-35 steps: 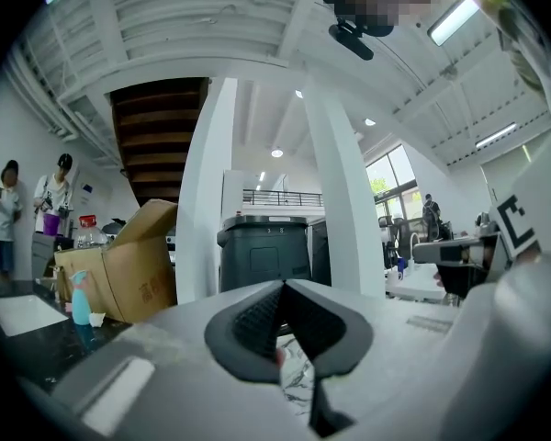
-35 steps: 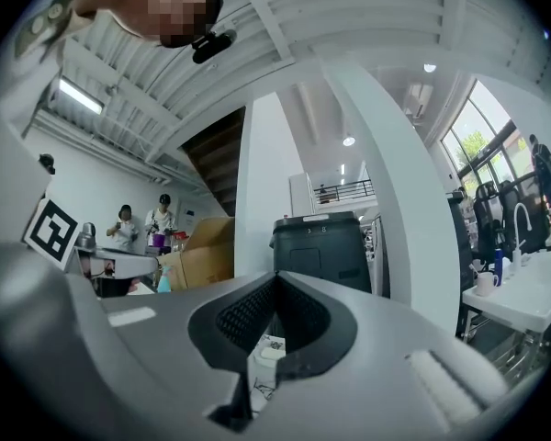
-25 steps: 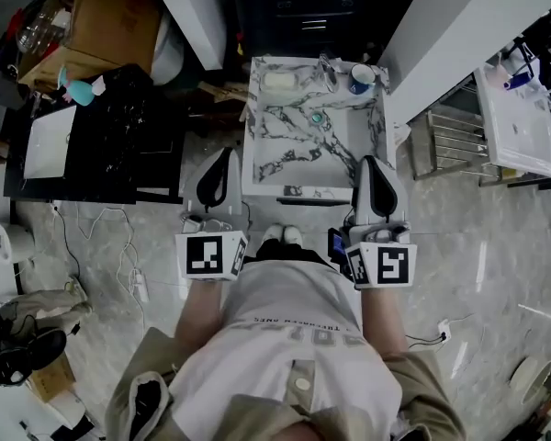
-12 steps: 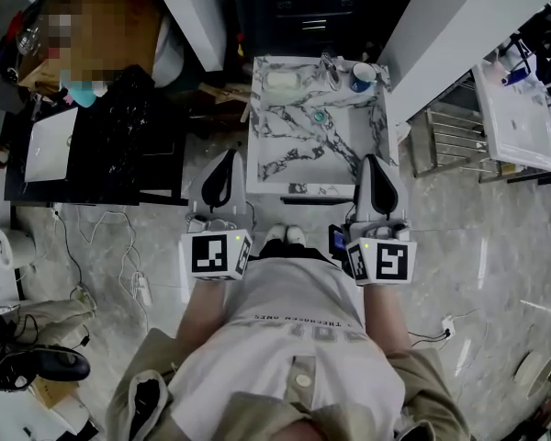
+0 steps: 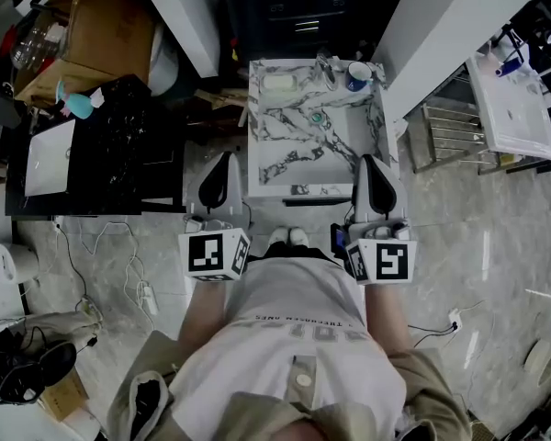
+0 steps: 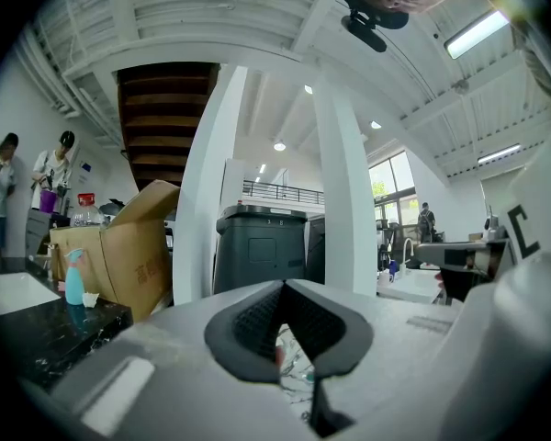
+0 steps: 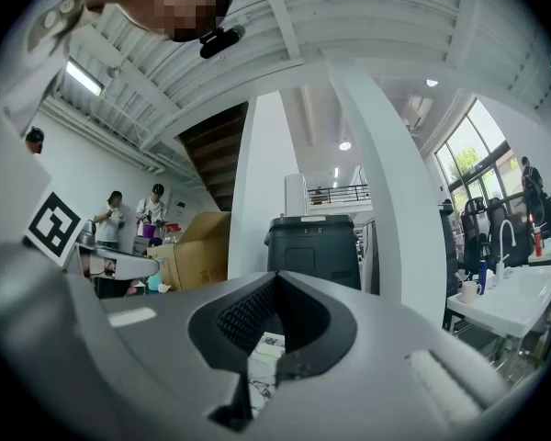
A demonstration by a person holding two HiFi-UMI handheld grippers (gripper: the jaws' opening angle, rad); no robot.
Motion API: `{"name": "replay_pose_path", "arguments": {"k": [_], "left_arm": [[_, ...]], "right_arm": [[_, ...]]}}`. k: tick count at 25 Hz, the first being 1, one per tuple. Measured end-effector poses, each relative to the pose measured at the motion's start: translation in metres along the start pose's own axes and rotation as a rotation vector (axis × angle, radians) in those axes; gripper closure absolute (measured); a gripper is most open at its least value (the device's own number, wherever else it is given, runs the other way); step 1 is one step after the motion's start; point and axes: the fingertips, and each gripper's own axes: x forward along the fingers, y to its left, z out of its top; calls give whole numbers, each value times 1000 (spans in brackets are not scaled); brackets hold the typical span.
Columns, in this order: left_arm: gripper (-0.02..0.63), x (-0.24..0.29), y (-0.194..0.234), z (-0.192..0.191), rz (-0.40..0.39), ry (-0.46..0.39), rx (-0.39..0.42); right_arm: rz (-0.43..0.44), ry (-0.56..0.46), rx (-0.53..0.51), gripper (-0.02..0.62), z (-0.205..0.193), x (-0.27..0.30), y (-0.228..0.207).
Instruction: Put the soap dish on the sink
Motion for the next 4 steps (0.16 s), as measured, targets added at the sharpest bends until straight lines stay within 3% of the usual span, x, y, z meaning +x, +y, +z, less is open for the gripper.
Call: {"name": "replay_pose_path", "arguments": {"k": [4], "left_arm": [[600,2,4,-2,-13,5,-7]], "right_arm": [[-1,1,-5,597,-2,2,3]]}}
